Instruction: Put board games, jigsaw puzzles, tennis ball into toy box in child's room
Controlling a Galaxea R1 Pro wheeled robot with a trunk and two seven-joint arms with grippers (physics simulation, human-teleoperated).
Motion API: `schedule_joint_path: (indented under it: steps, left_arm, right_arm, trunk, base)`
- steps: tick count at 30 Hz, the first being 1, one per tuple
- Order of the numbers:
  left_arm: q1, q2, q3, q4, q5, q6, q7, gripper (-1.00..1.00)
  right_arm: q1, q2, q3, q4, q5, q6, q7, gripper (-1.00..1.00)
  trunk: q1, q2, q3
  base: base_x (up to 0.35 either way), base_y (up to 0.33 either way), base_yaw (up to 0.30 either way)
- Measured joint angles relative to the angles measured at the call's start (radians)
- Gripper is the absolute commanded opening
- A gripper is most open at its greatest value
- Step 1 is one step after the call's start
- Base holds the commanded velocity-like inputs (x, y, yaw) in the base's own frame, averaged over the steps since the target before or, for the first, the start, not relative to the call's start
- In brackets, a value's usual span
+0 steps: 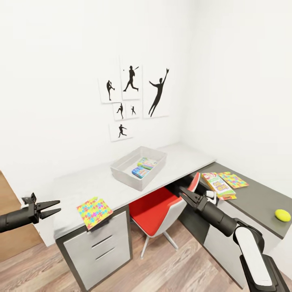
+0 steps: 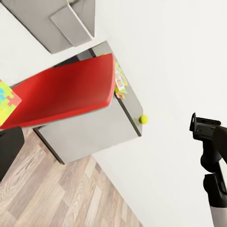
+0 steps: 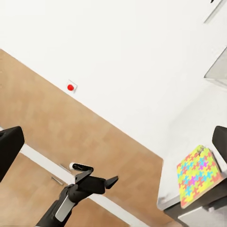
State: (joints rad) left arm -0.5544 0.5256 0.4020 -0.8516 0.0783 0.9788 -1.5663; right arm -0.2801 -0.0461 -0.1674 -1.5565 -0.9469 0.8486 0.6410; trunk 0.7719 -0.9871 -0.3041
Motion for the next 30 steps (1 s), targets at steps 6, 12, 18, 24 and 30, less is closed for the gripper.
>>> schedule_joint_path:
  steps: [6, 12, 18, 24, 30]
  left_arm:
    - [0.000, -0.001, -0.001, 0.000, 0.000, 0.001, 0.000, 1.00]
    - [0.000, -0.006, -0.002, 0.001, 0.000, 0.001, 0.000, 1.00]
    - [0.000, -0.007, -0.002, 0.000, 0.001, 0.002, 0.000, 1.00]
    - [0.000, -0.008, -0.002, 0.000, 0.000, 0.002, 0.000, 1.00]
    - [0.000, -0.008, -0.002, 0.000, 0.000, 0.004, 0.000, 1.00]
  right_arm:
    - [0.000, 0.000, 0.000, 0.000, 0.000, 0.000, 0.001, 1.00]
    - [0.000, 0.000, 0.000, 0.000, 0.000, 0.000, 0.000, 1.00]
    - [0.000, 0.000, 0.001, 0.000, 0.000, 0.000, 0.000, 1.00]
    - [0.000, 0.000, 0.001, 0.000, 0.000, 0.000, 0.000, 1.00]
    - [0.000, 0.000, 0.001, 0.000, 0.000, 0.000, 0.000, 1.00]
  trunk:
    - [0.000, 0.000, 0.004]
    - [0.000, 0.000, 0.005]
    - [0.000, 0.000, 0.007]
    - [0.000, 0.000, 0.009]
    - [0.000, 0.000, 0.011]
  base:
    - [-0.091, -0.097, 0.142]
    - [-0.031, -0.225, 0.040]
    - [-0.004, -0.287, 0.198]
    - [0.000, -0.104, 0.074]
    - [0.000, -0.013, 0.051]
